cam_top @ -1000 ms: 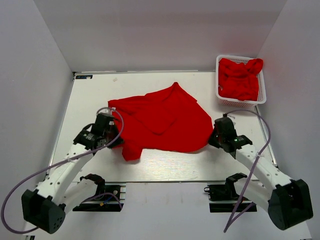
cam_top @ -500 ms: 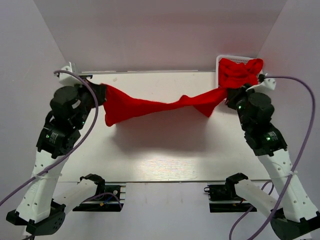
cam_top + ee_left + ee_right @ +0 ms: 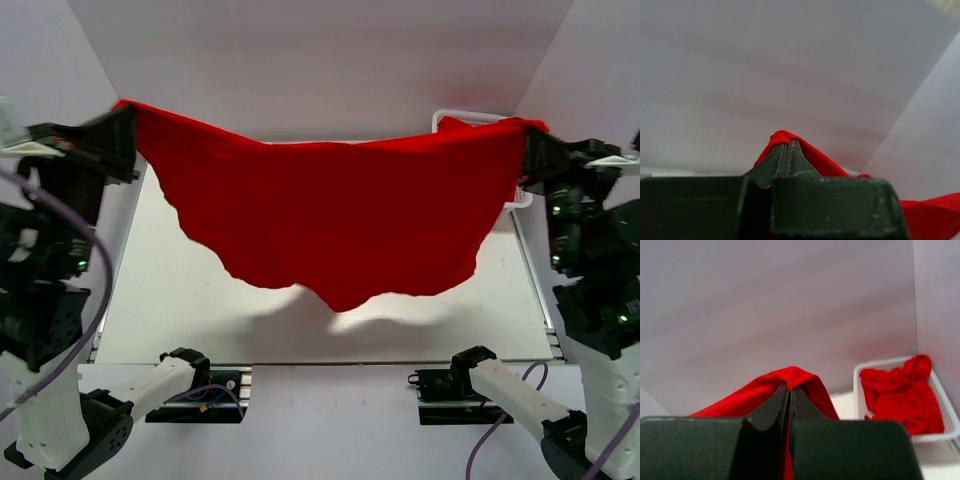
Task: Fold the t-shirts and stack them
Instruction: Flatten out the tshirt
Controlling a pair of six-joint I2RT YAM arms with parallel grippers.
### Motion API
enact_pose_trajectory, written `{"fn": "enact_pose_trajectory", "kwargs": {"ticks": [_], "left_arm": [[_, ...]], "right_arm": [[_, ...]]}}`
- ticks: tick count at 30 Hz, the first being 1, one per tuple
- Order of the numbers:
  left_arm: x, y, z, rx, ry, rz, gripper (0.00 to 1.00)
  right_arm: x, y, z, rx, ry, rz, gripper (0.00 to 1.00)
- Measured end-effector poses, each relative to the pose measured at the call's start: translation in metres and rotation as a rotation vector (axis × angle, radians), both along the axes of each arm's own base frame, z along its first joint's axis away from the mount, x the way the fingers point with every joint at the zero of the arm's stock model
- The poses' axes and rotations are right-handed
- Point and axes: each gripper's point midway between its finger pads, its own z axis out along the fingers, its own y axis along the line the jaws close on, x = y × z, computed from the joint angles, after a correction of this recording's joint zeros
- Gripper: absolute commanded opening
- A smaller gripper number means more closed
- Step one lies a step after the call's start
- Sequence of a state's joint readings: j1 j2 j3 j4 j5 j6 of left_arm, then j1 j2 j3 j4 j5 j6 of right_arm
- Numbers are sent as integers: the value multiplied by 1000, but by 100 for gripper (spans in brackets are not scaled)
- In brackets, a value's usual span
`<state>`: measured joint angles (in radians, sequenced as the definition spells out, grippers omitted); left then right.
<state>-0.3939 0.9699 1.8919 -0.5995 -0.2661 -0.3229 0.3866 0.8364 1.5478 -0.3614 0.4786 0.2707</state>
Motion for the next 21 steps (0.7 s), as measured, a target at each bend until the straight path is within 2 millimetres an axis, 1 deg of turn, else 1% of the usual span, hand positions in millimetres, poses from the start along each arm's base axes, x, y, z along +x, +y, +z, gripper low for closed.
{"fn": "enact_pose_trajectory", "kwargs": {"ticks": [1,2,4,7,10,13,16,19,21], "left_arm": [[-11,2,17,3,-41,-7,0],[-19,5,29,6,-76,-11,0],[-38,9,50,11,-141,-22,0],[-61,15,67,20,-209,-31,0],[-83,19,78,34,-264,-47,0],[-105,19,89,53,-326,-79,0],[-130,22,105,62,-401,-102,0],[-152,24,117,76,-471,-116,0],[-161,25,123,82,-506,-122,0]], "right_arm": [[-8,-2,10,-7,-23,7,0],[-15,-4,20,-9,-47,11,0],[-32,-7,39,-16,-96,28,0],[-63,-14,65,-21,-176,51,0],[-96,-20,91,-23,-260,82,0],[-125,-22,110,-33,-334,121,0],[-144,-24,116,-41,-373,151,0],[-155,-24,114,-47,-386,168,0],[-160,-24,114,-50,-394,179,0]]}}
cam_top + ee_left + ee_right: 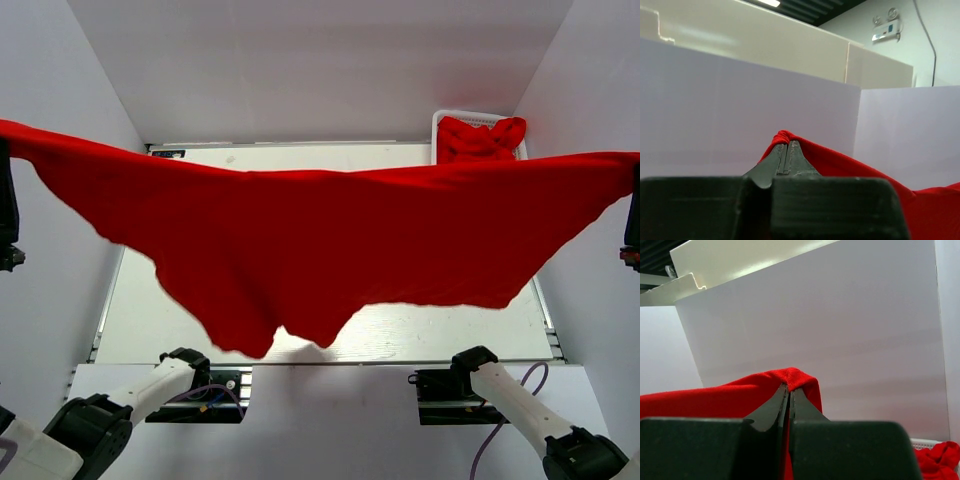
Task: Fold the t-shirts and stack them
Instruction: Flatten out the tshirt
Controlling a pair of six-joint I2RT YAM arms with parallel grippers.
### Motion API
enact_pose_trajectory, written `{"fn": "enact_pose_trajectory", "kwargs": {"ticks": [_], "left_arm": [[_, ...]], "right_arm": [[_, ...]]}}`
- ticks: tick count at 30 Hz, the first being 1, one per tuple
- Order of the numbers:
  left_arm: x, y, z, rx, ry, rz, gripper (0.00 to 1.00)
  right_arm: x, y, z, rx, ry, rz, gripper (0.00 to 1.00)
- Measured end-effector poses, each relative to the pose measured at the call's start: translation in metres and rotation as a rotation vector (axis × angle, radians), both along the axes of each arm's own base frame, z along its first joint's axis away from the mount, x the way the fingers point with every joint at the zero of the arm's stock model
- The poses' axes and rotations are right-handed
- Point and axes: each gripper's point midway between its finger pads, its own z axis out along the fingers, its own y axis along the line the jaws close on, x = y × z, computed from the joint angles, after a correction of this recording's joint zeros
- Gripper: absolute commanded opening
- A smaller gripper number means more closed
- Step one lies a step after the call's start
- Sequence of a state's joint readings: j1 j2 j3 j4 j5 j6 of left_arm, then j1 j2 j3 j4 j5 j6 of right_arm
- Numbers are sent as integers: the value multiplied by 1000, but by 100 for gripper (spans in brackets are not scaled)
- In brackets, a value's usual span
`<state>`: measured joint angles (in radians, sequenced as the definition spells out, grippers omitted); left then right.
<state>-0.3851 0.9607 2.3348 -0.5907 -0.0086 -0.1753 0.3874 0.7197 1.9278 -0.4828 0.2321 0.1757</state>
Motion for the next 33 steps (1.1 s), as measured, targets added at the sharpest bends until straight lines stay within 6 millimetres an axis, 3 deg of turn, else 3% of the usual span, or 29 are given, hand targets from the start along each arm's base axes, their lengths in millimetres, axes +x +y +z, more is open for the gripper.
{"fn": "enact_pose_trajectory", "kwargs": {"ticks": [5,9,12,14,15,16,19,21,24,26,28,30,33], "left_arm": [[0,-2,5,16,-34,8,0],[30,-12,0,39,2,27,0],[81,-22,-16,49,91,72,0],[131,-30,-40,56,192,125,0],[161,-35,-57,60,251,159,0],[190,-39,-78,72,316,193,0],[290,-56,-164,131,551,314,0],[356,-66,-233,192,708,395,0],[436,-77,-345,304,914,477,0],[477,-76,-416,367,1027,518,0],[514,-70,-484,419,1130,543,0],[549,-63,-540,452,1202,550,0],[589,-56,-602,474,1254,531,0]], "right_arm": [[7,2,-8,-7,23,-3,0],[35,5,-28,-6,93,-41,0],[78,8,-61,7,188,-103,0],[119,15,-100,5,298,-153,0],[147,20,-131,-7,383,-184,0],[167,25,-152,-19,446,-202,0],[243,48,-238,-79,680,-264,0],[288,63,-301,-137,833,-291,0],[338,78,-399,-227,1053,-319,0],[356,81,-447,-260,1154,-323,0],[378,83,-482,-281,1235,-317,0],[412,90,-501,-279,1264,-293,0],[463,103,-524,-276,1275,-246,0]]}}
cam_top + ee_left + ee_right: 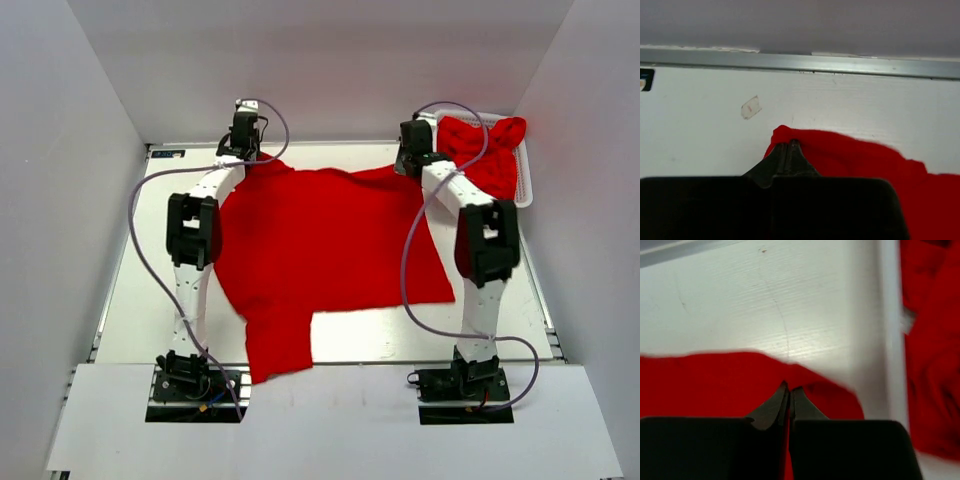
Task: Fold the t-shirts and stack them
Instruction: Flatten out the tshirt, then fold the flattened tshirt in 1/3 of the way
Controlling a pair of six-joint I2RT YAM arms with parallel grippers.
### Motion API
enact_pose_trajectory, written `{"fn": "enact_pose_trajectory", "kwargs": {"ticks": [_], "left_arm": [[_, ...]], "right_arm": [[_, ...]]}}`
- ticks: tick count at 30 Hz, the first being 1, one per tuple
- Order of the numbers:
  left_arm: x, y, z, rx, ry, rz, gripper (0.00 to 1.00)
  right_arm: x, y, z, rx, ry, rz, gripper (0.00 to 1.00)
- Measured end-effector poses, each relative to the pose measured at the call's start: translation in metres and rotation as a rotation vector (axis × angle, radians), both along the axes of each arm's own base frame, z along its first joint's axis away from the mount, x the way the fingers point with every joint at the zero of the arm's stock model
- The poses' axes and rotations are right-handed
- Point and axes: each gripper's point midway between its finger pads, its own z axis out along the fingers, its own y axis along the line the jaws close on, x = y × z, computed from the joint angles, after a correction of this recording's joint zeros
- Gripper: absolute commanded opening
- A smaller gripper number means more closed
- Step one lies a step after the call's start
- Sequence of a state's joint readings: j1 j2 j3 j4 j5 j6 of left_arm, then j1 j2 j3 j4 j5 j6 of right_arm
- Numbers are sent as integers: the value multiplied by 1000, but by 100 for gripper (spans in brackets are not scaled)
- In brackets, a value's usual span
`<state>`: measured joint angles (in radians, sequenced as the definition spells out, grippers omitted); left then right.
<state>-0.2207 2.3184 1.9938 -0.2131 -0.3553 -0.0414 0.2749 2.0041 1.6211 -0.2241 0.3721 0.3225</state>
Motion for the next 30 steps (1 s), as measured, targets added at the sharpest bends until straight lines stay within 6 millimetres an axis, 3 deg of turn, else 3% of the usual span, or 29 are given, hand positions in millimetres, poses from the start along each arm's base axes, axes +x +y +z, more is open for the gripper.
{"fn": "enact_pose_trajectory", "kwargs": {"ticks": [3,6,10,13,16,20,24,26,30], "left_arm": [[26,8,-34,-21,9,-8,0],[36,12,-53,-61,15,-35,0],[46,12,-42,-128,-26,-73,0],[54,10,-29,-177,-74,-99,0],[54,7,-28,-214,-84,-122,0],[32,4,-43,-246,-28,-133,0],[-5,5,-48,-277,28,-122,0],[-25,7,-41,-294,37,-113,0],[-53,6,-7,-327,6,-103,0]], "right_arm": [[39,9,-22,14,3,30,0],[60,12,-45,13,20,50,0],[72,13,-57,5,19,75,0],[83,12,-49,5,-13,84,0],[95,10,-34,11,-63,88,0],[107,3,-17,21,-121,88,0],[113,-5,-10,24,-147,97,0],[114,-8,-10,17,-148,106,0],[114,-13,-11,-4,-144,117,0]]}}
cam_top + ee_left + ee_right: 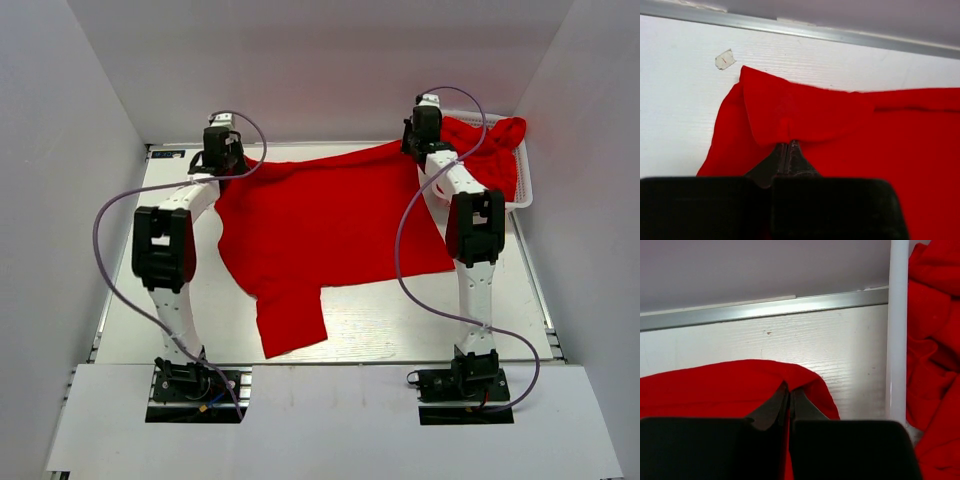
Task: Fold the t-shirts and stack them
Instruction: Fold the flattened tshirt in 1/3 of the way
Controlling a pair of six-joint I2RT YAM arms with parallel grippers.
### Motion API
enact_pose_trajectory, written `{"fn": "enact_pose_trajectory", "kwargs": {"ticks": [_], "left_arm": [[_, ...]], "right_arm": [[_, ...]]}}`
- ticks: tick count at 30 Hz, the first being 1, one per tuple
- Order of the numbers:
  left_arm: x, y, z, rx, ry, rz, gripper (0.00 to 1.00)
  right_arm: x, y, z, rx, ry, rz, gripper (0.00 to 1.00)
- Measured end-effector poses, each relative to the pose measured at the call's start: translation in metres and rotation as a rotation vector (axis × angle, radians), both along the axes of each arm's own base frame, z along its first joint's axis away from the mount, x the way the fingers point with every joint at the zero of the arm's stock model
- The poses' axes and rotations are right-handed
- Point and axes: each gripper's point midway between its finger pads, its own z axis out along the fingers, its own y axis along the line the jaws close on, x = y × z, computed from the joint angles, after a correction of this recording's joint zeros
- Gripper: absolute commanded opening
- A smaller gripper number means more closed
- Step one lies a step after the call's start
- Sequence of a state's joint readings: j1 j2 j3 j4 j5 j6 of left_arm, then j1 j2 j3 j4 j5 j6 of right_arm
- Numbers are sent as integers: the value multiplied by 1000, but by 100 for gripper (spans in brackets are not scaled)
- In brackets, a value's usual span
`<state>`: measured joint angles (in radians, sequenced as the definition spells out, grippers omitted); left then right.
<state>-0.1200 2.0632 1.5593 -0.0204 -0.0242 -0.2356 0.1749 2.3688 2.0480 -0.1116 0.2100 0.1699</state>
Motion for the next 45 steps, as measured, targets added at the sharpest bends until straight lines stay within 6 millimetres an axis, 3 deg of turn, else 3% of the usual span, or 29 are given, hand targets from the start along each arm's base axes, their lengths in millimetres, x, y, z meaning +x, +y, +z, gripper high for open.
{"fn": "enact_pose_trajectory", "kwargs": {"ticks": [4,6,13,17,20,29,39,41,43,44,45], "left_arm": [[-20,-1,32,-29,-33,15,0],[-32,0,38,-47,-27,28,0],[-83,-3,18,-86,88,35,0],[-111,-2,6,-102,147,41,0],[-133,-3,0,-120,189,37,0],[-174,-18,-12,-194,289,-10,0],[-205,-20,-21,-220,349,-15,0],[-211,-23,-27,-228,371,-28,12],[-219,-26,-34,-241,399,-42,29],[-223,-27,-38,-244,416,-47,42],[-228,-27,-42,-244,435,-48,49]], "right_arm": [[-2,-4,3,-23,2,8,0],[-6,-6,8,-31,4,11,0],[-15,-15,34,-51,-10,5,0],[-19,-22,36,-61,5,-6,0],[-24,-26,29,-69,38,-10,0],[-43,-34,6,-95,140,-14,0],[-60,-39,-10,-111,201,-19,0],[-63,-41,-14,-117,216,-23,0],[-67,-43,-18,-122,233,-28,14],[-68,-44,-20,-124,240,-30,30],[-69,-45,-21,-126,245,-31,37]]}}
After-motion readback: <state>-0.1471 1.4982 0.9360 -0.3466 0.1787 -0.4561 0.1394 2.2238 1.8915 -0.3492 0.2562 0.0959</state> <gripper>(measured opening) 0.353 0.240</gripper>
